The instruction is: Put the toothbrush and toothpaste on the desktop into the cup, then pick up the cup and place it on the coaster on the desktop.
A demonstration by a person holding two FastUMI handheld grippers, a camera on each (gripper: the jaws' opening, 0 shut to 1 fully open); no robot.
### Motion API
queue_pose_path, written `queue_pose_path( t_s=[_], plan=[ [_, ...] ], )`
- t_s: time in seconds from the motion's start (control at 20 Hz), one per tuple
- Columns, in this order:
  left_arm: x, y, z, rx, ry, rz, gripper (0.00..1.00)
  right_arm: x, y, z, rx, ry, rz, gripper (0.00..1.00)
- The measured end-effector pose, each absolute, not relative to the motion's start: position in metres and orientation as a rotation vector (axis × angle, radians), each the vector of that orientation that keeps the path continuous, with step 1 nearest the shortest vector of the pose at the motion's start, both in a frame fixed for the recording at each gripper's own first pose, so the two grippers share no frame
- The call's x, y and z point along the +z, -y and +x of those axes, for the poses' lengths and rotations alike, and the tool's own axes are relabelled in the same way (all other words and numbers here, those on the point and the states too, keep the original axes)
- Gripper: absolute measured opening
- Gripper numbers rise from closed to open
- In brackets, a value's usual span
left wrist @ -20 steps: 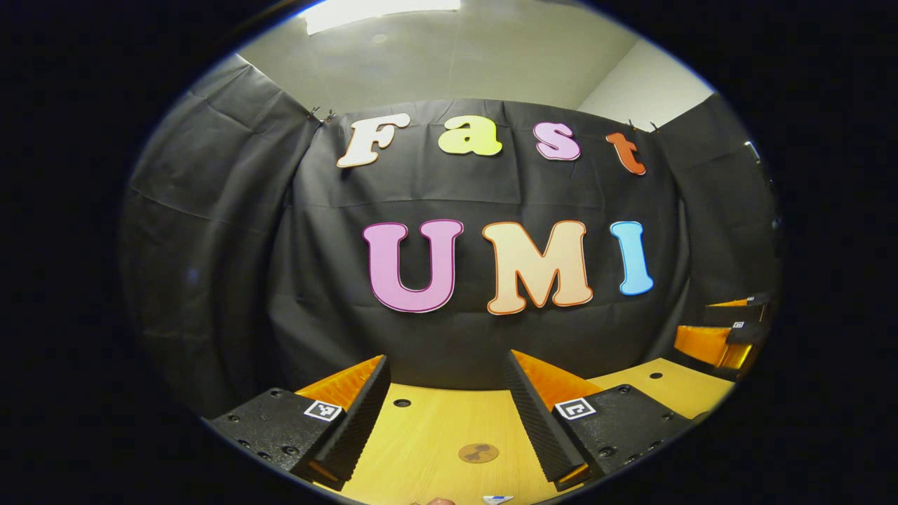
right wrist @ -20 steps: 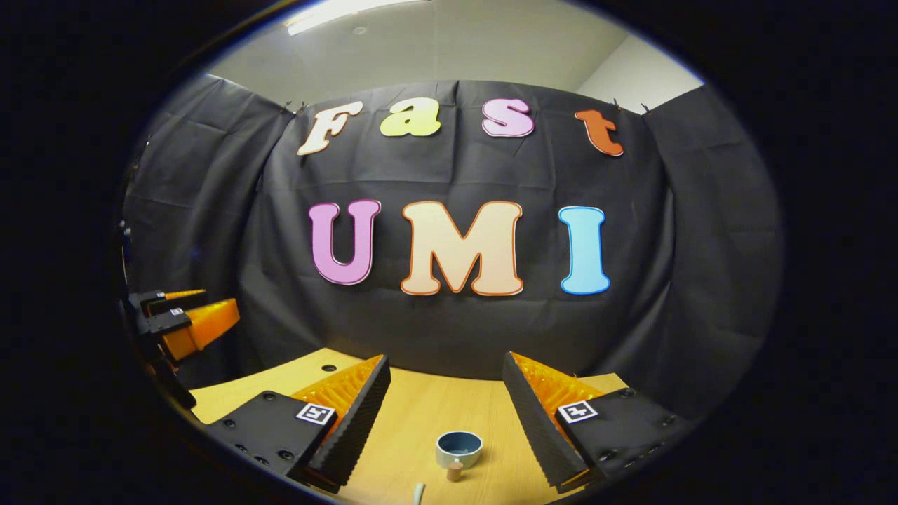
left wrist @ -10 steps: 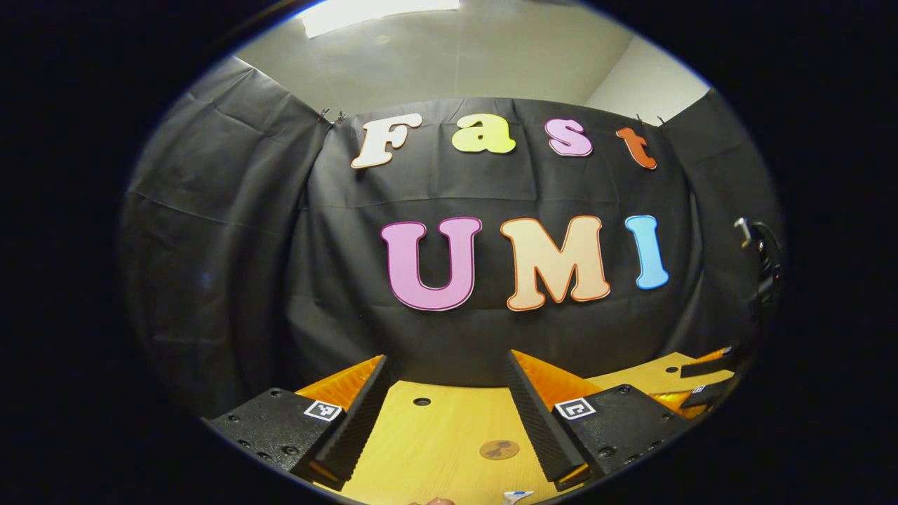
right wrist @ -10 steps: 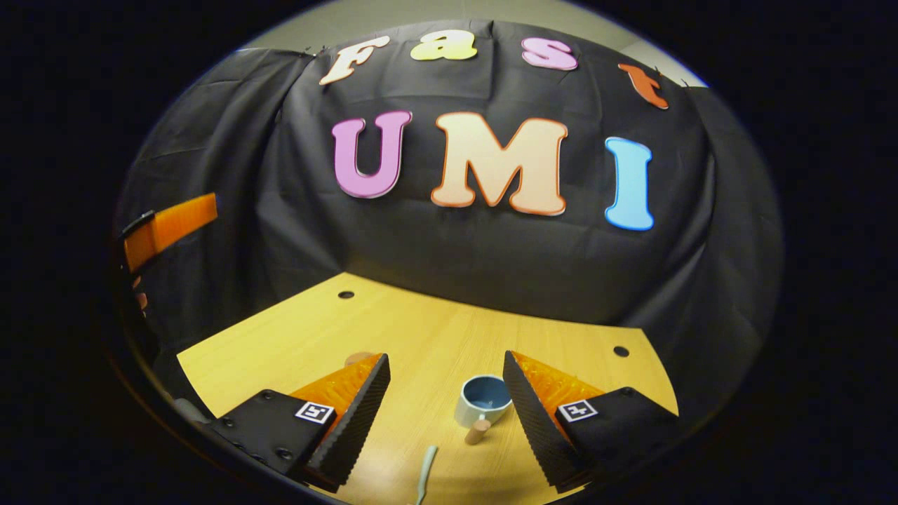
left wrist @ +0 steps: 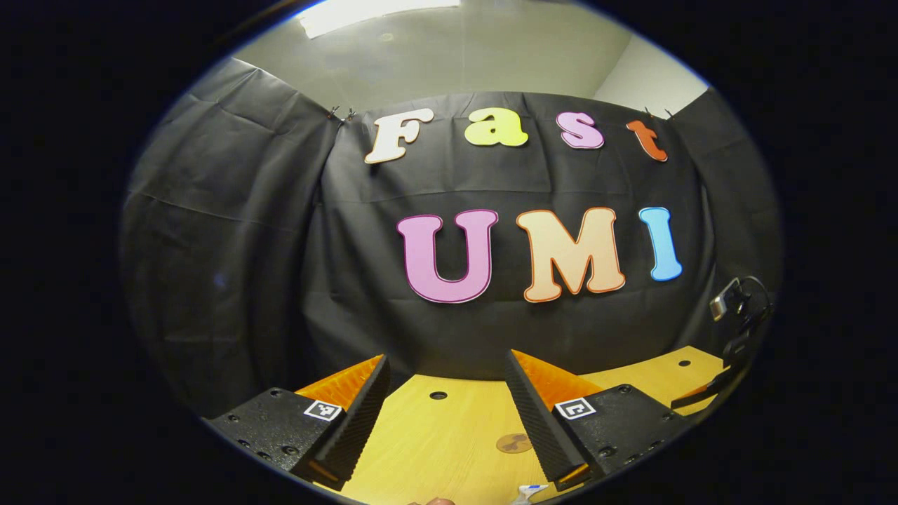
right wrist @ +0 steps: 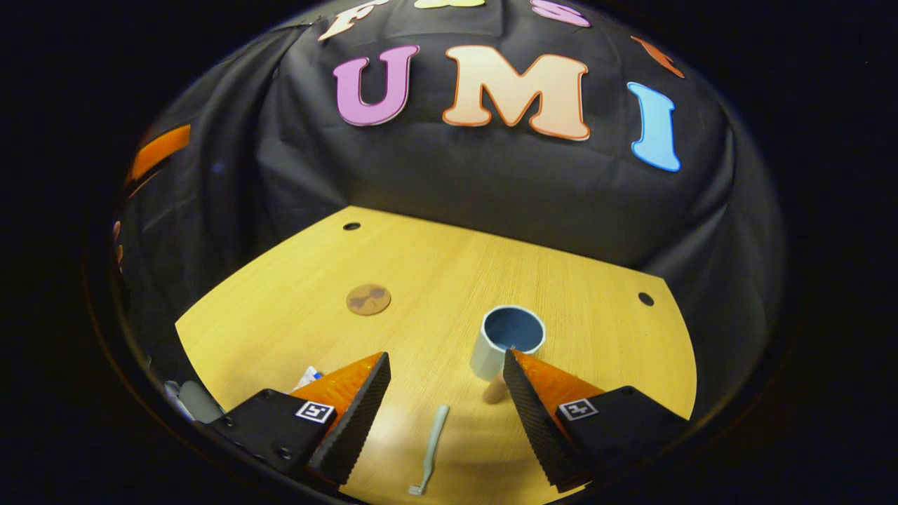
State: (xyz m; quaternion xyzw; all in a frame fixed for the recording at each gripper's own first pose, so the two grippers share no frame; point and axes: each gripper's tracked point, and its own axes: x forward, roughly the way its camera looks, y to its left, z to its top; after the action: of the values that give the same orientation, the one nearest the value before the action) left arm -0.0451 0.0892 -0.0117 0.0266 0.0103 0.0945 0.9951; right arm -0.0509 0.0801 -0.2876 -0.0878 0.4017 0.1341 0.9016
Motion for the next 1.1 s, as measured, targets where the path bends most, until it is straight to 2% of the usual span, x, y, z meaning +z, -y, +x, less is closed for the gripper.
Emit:
queue_pose_path(
  t_s=[0.5, 1.1],
  plan=[
    [-0.019, -0.102, -0.054, 0.229, -0.044, 0.058, 0.94, -0.362, -0.073, -0.087, 0.281, -1.135, -0.198, 1.00],
    [-0.031, -0.104, -0.056, 0.233, -0.080, 0.065, 0.94, -0.409, -0.062, -0.109, 0.283, -1.324, -0.249, 1.00]
  ],
)
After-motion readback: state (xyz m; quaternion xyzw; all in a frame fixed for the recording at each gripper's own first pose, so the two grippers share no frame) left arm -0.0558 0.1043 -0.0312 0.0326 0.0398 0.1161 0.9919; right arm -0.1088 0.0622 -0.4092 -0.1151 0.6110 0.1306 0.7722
